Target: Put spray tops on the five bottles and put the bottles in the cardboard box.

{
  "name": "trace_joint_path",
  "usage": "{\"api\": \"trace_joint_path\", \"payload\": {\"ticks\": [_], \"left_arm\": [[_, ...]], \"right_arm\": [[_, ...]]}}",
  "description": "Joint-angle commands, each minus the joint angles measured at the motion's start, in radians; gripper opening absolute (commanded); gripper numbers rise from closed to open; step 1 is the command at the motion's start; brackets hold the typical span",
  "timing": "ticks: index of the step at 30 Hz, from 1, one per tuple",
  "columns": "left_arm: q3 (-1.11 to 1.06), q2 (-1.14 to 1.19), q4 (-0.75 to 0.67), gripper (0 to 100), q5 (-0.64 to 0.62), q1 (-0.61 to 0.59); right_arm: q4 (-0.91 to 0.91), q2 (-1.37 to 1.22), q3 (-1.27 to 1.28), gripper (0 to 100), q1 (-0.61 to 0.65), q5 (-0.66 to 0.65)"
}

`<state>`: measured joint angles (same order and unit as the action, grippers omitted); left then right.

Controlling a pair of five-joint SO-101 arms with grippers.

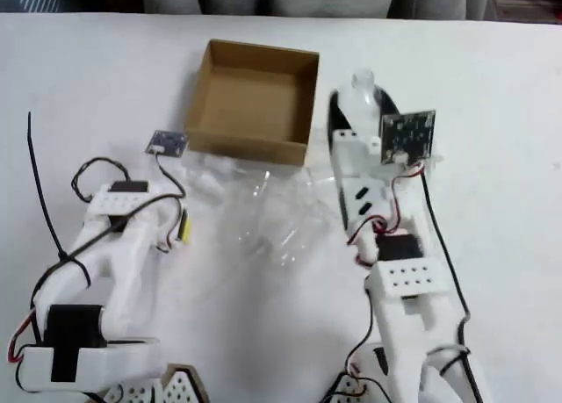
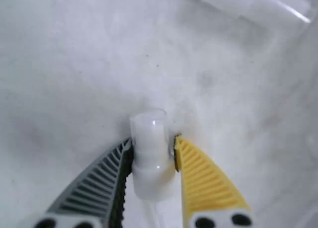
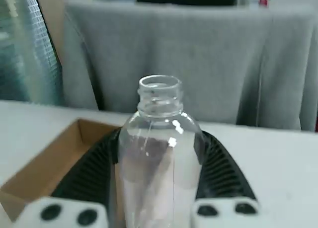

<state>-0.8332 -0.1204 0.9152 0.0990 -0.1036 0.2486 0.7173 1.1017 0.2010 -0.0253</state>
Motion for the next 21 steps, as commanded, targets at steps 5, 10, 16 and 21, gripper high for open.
{"api": "trace_joint_path", "payload": {"ticks": [5, 10, 16, 21], "left_arm": [[0.008, -0.053, -0.017, 2, 0.011, -0.028], [0.008, -0.053, -0.020, 2, 0.011, -0.031], [0.028, -0.054, -0.037, 2, 0.005, -0.031], [0.150, -0.054, -0.037, 2, 0.002, -0.024]], "right_arm": [[0.153, 0.016, 0.081, 1.9, 0.213, 0.014], [0.229, 0.171, 0.247, 1.5, 0.305, 0.014], [0.223, 0.332, 0.402, 1.5, 0.398, 0.014], [0.196, 0.375, 0.462, 1.5, 0.504, 0.014]]}}
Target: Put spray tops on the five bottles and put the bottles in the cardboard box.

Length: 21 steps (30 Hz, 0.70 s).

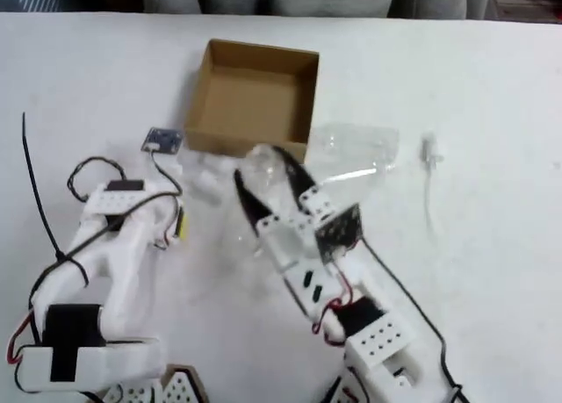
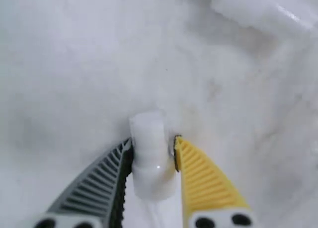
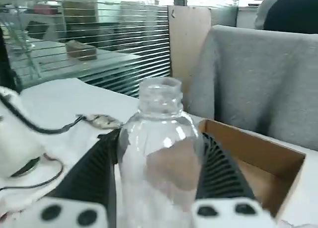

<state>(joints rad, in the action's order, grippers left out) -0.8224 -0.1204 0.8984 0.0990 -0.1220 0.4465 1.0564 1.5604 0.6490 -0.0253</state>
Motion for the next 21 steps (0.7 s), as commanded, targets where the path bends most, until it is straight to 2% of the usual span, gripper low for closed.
{"api": "trace_joint_path", "payload": {"ticks": [1, 14, 21], "left_arm": [[0.178, -0.054, -0.020, 2, 0.002, -0.007], [0.643, -0.064, 0.000, 2, 0.002, 0.015], [0.658, -0.292, 0.081, 2, 0.000, 0.148]], "right_arm": [[-0.002, 0.041, 0.014, 1.5, 0.067, 0.014], [-0.001, 0.053, 0.081, 1.5, 0.099, 0.015], [0.001, 0.053, 0.117, 1.5, 0.160, 0.014]]}}
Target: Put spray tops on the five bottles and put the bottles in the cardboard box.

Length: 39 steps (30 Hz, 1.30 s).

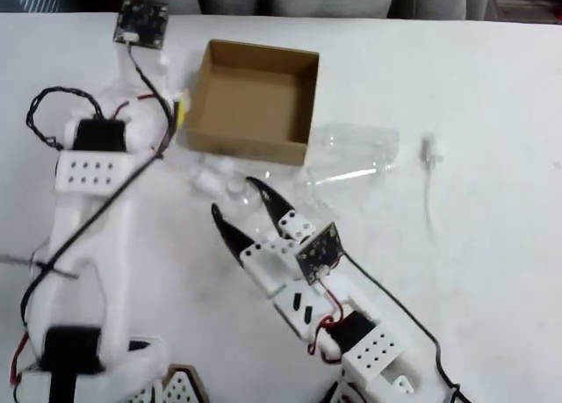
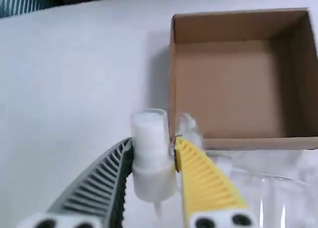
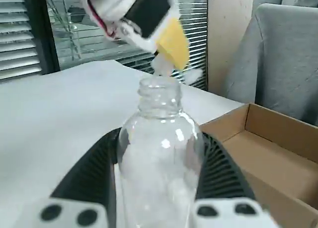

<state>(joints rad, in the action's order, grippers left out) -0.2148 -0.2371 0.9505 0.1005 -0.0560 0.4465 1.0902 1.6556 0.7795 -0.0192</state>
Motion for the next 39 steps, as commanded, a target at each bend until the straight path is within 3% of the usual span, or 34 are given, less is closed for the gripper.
{"api": "trace_joint_path", "payload": {"ticks": [1, 10, 18, 21, 33, 39], "left_arm": [[0.040, -0.214, 0.020, 2, -0.002, 0.099], [-0.164, -0.639, -0.155, 2, -0.011, 0.183], [-0.430, -0.984, -0.509, 2, -0.410, 0.242], [-0.505, -1.063, -0.549, 2, -0.396, 0.246], [-0.552, -1.221, -0.450, 2, -0.362, 0.248], [-0.698, -1.219, -0.609, 2, -0.361, 0.248]], "right_arm": [[-0.001, 0.019, 0.023, 1.5, 0.038, 0.008], [-0.004, 0.018, 0.028, 1.5, 0.044, 0.008], [-0.004, 0.018, 0.028, 1.5, 0.044, 0.008], [-0.004, 0.016, 0.028, 1.5, 0.044, 0.008], [-0.004, 0.018, 0.028, 1.5, 0.039, 0.008], [-0.004, 0.018, 0.028, 1.5, 0.039, 0.008]]}}
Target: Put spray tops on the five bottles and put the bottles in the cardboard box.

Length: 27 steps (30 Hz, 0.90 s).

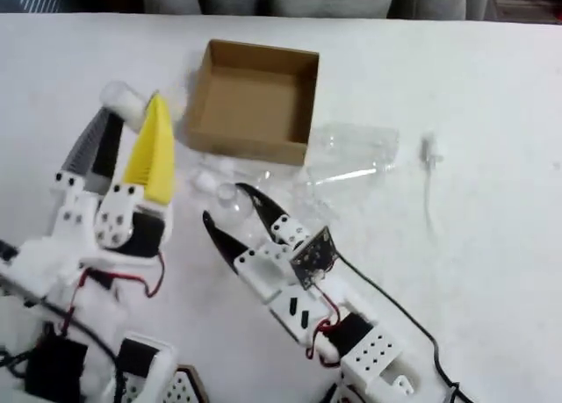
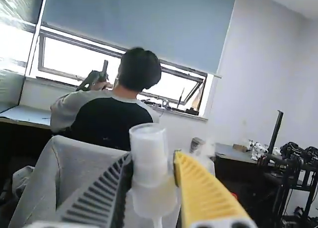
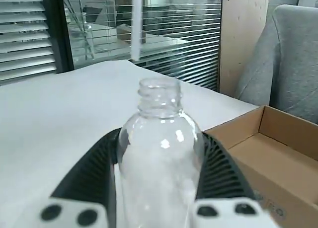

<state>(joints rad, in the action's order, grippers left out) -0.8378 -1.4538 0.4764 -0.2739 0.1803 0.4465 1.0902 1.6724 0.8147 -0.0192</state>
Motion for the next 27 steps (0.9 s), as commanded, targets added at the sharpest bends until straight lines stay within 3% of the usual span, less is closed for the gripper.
{"api": "trace_joint_path", "payload": {"ticks": [1, 9, 16, 19, 27], "left_arm": [[-0.098, -0.007, -0.167, 2, 0.012, 0.012], [-0.135, -0.008, -0.195, 2, 0.012, 0.012], [-0.135, -0.015, -0.057, 2, 0.008, 0.015], [-0.155, -0.039, 0.009, 2, 0.011, 0.048], [-0.362, -0.180, -0.034, 2, 0.011, 0.142]], "right_arm": [[-0.004, 0.018, 0.011, 1.5, 0.004, 0.008], [-0.004, 0.018, 0.011, 1.5, 0.004, 0.008], [-0.004, 0.018, 0.011, 1.5, 0.004, 0.008], [-0.004, 0.018, 0.011, 1.5, 0.004, 0.008], [-0.004, 0.018, 0.011, 1.5, 0.004, 0.008]]}}
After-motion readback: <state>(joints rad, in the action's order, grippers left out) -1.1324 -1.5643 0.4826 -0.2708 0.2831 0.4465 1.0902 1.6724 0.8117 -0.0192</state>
